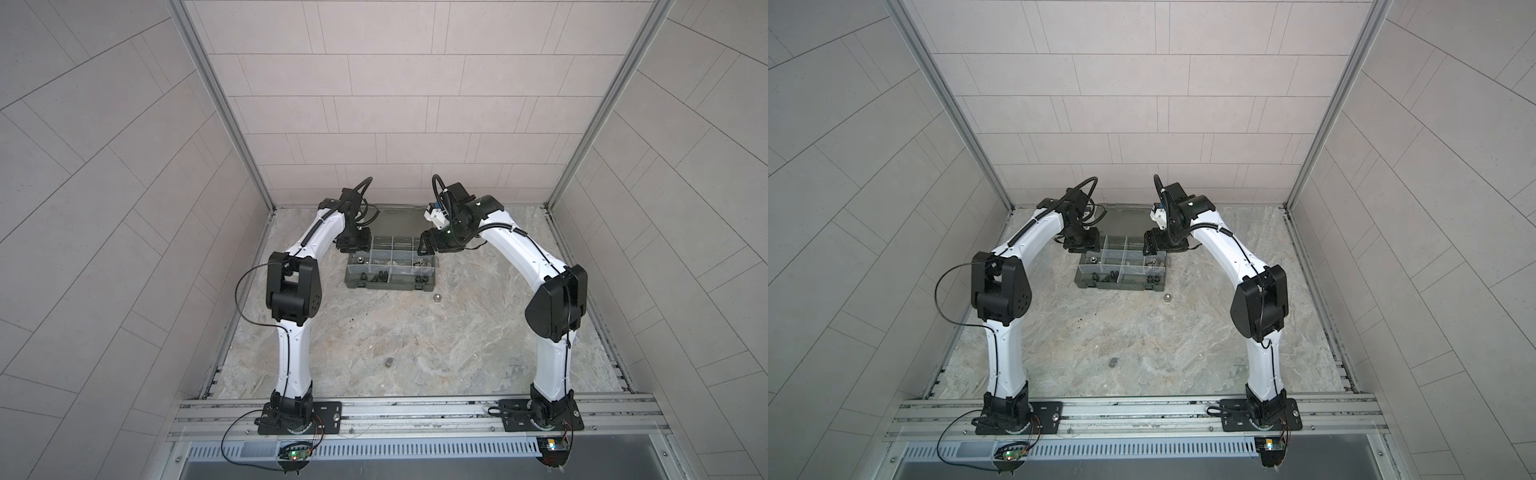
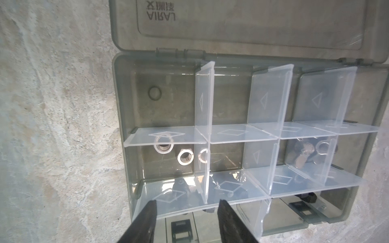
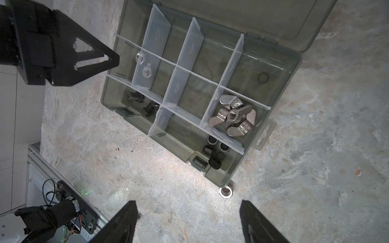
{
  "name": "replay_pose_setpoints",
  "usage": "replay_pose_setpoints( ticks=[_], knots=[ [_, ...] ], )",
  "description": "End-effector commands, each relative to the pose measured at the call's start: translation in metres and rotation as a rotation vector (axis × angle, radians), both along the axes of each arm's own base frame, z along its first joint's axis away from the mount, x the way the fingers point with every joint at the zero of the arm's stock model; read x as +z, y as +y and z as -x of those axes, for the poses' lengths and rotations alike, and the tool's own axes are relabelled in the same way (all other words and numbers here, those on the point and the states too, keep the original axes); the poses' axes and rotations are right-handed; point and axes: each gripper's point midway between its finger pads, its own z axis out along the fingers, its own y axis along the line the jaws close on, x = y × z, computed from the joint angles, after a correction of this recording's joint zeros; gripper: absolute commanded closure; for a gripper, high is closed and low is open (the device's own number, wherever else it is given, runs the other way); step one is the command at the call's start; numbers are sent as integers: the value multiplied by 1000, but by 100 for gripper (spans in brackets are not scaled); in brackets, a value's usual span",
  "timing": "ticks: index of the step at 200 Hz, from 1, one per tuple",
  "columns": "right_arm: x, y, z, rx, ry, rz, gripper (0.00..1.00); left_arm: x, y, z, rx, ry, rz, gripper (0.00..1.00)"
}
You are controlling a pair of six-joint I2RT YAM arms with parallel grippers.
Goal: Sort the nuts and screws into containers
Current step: 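Release the silver nut from the left gripper into a box compartment, then move the left gripper down to the silver hex nut nearer the robot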
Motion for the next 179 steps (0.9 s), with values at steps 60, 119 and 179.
replay_pose_setpoints(
  ticks=[60, 119, 179],
  knots=[
    [-2, -32, 40, -19, -7, 98, 21, 54, -40, 81, -151, -71, 59, 45],
    [-24, -56, 78, -57, 59, 177, 26, 51, -48, 124, -194, -35, 121, 0],
    [-28, -78, 101, -133, 99, 244, 28, 26, -53, 192, -255, 49, 100, 1]
  ],
)
